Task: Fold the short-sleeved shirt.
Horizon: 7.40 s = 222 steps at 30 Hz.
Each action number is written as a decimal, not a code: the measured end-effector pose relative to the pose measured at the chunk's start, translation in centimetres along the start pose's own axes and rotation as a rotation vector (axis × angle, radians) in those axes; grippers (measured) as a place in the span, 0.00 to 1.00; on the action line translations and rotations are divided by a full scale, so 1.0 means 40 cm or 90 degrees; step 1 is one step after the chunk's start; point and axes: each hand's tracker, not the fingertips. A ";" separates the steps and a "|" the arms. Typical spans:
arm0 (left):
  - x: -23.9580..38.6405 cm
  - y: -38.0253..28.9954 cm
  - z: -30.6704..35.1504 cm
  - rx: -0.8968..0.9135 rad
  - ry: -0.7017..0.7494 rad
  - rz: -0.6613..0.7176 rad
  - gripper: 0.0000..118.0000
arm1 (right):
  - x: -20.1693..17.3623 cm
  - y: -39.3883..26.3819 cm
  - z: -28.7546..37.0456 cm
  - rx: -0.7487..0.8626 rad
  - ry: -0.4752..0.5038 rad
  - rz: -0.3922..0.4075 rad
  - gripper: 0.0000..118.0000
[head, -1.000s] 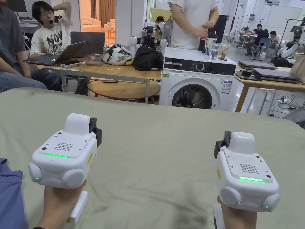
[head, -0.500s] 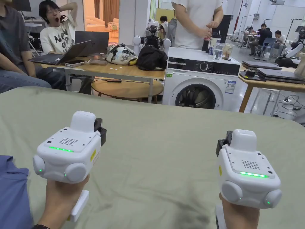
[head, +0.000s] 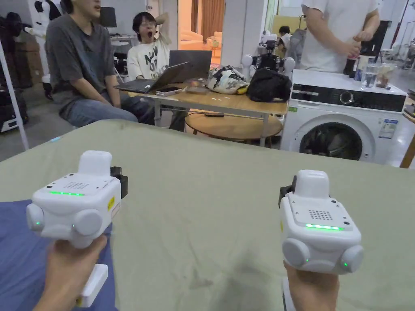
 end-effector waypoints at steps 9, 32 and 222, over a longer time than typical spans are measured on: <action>-0.276 -0.034 0.015 -0.268 0.060 0.058 0.00 | -0.239 -0.031 -0.024 -0.043 0.123 0.021 0.00; -0.373 -0.327 -0.129 -0.535 0.043 0.093 0.72 | -0.284 -0.102 -0.045 -0.102 0.157 0.055 0.00; 0.189 0.940 -0.288 -0.008 -0.147 0.006 0.02 | 0.758 0.849 -0.143 0.005 -0.214 -0.023 0.00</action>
